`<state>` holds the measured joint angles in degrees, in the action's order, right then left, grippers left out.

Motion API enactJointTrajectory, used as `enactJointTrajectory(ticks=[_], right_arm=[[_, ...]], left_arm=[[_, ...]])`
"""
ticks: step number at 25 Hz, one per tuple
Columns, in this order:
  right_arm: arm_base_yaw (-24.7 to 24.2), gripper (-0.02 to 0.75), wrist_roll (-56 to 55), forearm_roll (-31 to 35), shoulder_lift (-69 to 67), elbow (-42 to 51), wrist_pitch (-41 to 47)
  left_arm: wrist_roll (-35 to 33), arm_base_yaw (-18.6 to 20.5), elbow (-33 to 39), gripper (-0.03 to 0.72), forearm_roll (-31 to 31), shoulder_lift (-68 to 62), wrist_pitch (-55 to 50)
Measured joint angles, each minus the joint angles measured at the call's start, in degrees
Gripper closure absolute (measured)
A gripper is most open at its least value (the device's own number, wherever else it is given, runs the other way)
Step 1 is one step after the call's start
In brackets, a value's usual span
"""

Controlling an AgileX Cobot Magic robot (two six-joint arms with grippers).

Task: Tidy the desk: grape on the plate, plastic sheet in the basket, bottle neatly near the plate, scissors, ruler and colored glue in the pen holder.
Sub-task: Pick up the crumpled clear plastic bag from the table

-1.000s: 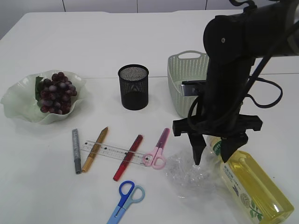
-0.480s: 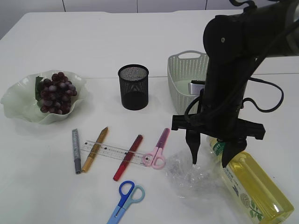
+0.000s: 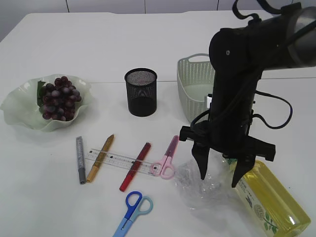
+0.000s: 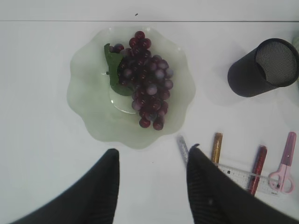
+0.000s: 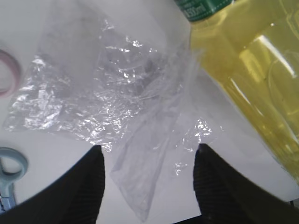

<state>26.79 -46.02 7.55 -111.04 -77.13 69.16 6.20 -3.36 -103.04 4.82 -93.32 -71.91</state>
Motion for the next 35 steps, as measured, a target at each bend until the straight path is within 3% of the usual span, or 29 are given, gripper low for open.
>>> enactJointTrajectory(ticks=[23,35], right_arm=[[0.0,0.309,-0.53,0.05,-2.87,-0.12,-1.32],[0.0,0.667,0.09,-0.04,-2.87,-0.12,-2.5]], left_arm=[[-0.67,0.0,0.0,0.338,0.0,0.0,0.0],[-0.74,0.0,0.0,0.338,-0.02,0.0,0.0]])
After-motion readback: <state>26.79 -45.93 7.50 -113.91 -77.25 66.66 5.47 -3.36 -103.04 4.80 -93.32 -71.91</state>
